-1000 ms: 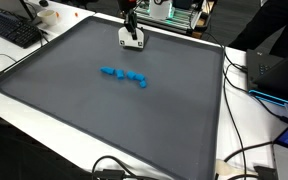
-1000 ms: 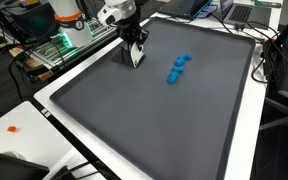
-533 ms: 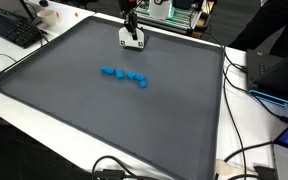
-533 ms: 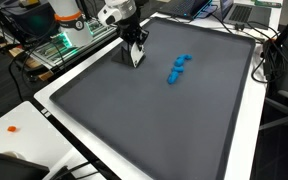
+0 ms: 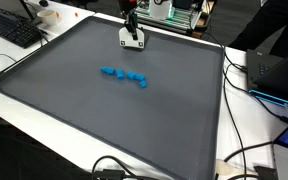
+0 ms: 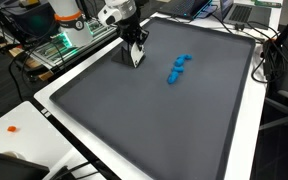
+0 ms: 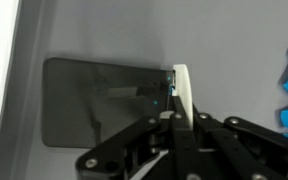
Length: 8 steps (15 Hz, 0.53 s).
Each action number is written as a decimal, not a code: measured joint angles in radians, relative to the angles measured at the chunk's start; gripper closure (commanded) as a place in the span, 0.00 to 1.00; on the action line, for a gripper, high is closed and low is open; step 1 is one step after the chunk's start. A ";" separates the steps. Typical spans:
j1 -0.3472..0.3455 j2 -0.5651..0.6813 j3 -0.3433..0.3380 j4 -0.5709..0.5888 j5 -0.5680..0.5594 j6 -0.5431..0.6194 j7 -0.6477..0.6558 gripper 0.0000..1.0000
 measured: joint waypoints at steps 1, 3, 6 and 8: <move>0.000 0.000 0.000 0.000 0.000 0.000 0.000 0.99; 0.000 0.000 0.000 0.000 0.000 0.000 0.000 0.99; -0.001 -0.003 0.000 -0.003 -0.001 0.000 0.003 0.99; -0.001 -0.009 0.000 -0.009 -0.004 0.000 0.017 0.99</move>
